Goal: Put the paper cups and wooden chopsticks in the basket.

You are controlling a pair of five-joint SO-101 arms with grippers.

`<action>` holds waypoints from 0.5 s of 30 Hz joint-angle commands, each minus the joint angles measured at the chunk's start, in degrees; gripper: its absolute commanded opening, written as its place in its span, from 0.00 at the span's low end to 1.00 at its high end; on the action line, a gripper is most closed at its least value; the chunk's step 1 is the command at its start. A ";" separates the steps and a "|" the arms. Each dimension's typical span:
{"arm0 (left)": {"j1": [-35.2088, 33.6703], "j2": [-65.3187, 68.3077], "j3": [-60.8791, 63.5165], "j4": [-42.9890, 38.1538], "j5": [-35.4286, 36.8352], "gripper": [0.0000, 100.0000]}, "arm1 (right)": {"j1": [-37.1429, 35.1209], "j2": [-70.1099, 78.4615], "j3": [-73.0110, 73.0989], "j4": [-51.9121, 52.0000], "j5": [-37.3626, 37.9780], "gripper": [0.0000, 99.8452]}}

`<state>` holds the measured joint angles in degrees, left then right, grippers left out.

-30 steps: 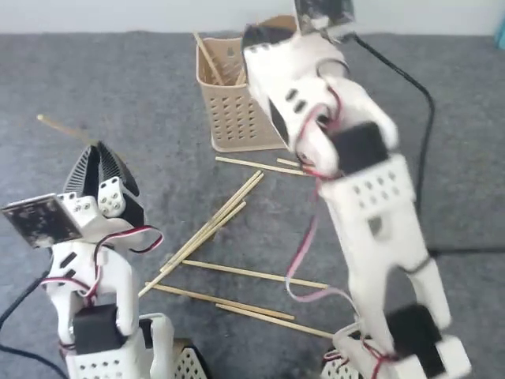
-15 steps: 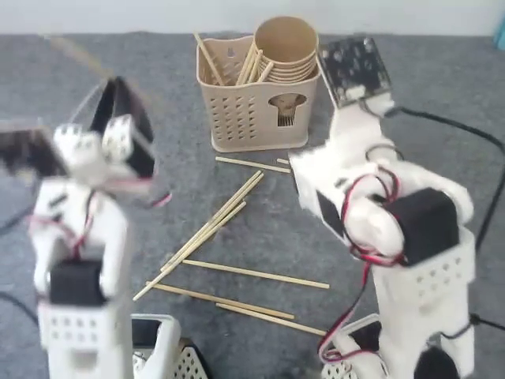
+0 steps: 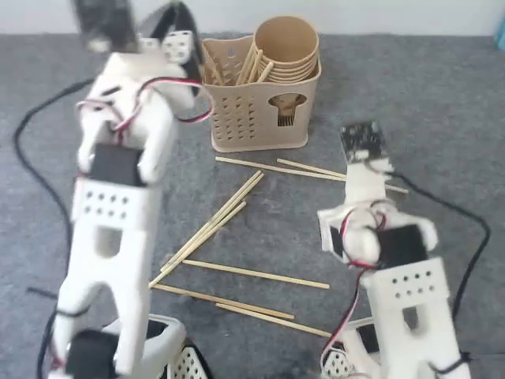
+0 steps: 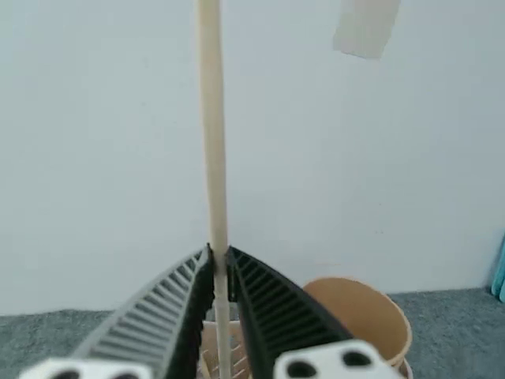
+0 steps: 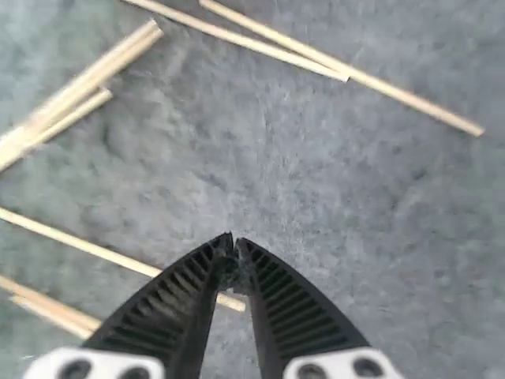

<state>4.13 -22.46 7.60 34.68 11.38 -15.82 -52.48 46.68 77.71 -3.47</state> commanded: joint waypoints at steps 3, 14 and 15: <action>2.64 7.65 -2.95 -7.12 -4.75 0.01 | 1.10 -7.96 20.57 -17.80 1.05 0.01; 2.11 12.40 -2.86 -5.80 -5.80 0.29 | 1.10 -9.89 30.59 -25.71 0.97 0.01; 2.20 12.31 -3.03 -4.75 -5.80 0.29 | 1.10 -9.89 30.68 -25.71 0.97 0.01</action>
<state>6.24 -9.27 7.60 28.88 5.41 -15.47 -60.84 77.54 53.45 -3.47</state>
